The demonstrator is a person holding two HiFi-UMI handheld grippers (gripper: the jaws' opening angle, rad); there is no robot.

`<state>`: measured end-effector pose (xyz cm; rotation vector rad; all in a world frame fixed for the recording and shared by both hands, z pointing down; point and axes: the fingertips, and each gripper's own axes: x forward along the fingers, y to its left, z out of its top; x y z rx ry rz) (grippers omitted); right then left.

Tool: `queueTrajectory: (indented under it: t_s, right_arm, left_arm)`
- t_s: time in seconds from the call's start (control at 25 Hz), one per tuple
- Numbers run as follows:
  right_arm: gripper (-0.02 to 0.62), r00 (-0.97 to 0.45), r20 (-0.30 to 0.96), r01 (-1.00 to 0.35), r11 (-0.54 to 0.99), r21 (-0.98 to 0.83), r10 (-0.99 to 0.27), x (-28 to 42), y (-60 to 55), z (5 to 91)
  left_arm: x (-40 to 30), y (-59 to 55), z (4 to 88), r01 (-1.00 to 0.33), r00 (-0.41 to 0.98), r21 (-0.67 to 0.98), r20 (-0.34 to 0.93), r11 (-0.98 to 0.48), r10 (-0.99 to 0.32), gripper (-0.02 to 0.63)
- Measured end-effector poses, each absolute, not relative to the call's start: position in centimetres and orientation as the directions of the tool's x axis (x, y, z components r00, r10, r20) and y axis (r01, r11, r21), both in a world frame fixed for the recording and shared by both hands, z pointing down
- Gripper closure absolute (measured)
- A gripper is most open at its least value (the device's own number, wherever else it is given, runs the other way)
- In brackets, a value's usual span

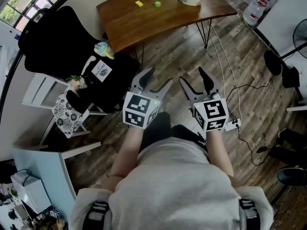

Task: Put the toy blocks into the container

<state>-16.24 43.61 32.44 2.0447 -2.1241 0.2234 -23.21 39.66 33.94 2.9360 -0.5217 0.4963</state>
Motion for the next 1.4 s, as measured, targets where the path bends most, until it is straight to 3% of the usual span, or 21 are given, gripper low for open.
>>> queueTrajectory:
  t_s: [0.4,1.0,1.4]
  right_arm:
    - [0.281,-0.033,0.27,-0.999,0.035,0.0,-0.962,-12.7,38.5,34.3]
    - [0.278,0.031,0.329,-0.999,-0.038,-0.014,-0.944,-3.0,23.8,34.9]
    - [0.278,0.023,0.365,-1.0,-0.018,0.018,-0.931,-1.7,14.5,35.2]
  left_arm:
    - [-20.4,33.9,36.3,-0.362,0.873,0.08,0.379,-0.929,-0.307,0.293]
    - [-13.5,16.3,37.5,-0.329,0.867,0.092,0.423,-0.94,-0.262,0.288]
    - [-11.6,7.6,37.7,-0.306,0.877,0.113,0.421,-0.945,-0.234,0.29]
